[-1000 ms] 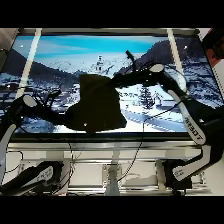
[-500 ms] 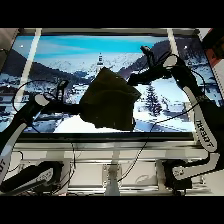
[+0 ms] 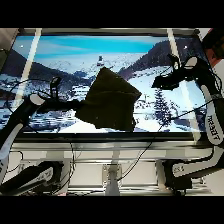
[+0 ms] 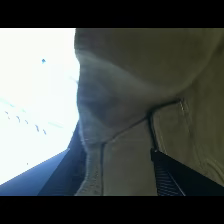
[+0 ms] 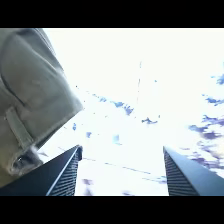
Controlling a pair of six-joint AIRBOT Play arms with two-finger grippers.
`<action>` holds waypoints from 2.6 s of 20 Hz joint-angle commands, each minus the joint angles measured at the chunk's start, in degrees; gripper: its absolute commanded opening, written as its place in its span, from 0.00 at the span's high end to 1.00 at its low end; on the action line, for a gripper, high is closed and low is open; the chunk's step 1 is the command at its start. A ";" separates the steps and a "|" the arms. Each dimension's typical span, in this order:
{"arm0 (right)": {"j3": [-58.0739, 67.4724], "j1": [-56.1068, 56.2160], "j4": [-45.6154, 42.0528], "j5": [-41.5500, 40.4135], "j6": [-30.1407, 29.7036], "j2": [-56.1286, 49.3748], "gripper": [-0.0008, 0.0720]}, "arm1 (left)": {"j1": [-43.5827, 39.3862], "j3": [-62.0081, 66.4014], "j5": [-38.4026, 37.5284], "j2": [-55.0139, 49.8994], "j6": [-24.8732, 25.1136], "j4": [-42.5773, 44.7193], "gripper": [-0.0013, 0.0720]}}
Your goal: Fold the clothes and pants, and hang the long-sleeved shirts on hangers.
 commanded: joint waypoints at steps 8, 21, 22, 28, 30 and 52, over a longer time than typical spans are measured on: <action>-12.24 3.45 33.14 -14.69 -5.97 -9.01 0.18 | 1.64 0.02 -0.26 1.40 -2.03 -0.07 0.17; -3.37 5.64 29.20 -19.76 -22.03 -8.92 0.93 | 1.66 0.04 0.39 1.07 -1.95 -0.09 0.17; -0.76 5.29 26.51 -20.46 -22.03 -8.92 0.93 | 1.64 0.04 0.39 1.07 -1.95 -0.09 0.17; 5.66 5.40 18.43 -29.09 -22.10 -9.03 0.92 | -0.63 -0.07 0.39 0.76 -1.95 -0.76 0.17; 5.66 5.40 18.14 -29.49 -22.12 -9.03 0.30 | -3.32 -0.09 0.39 -0.57 -1.95 -0.92 0.17; -13.27 -13.29 12.02 17.66 -20.98 -5.60 0.27 | -9.88 1.95 8.81 -18.34 14.69 -25.35 0.81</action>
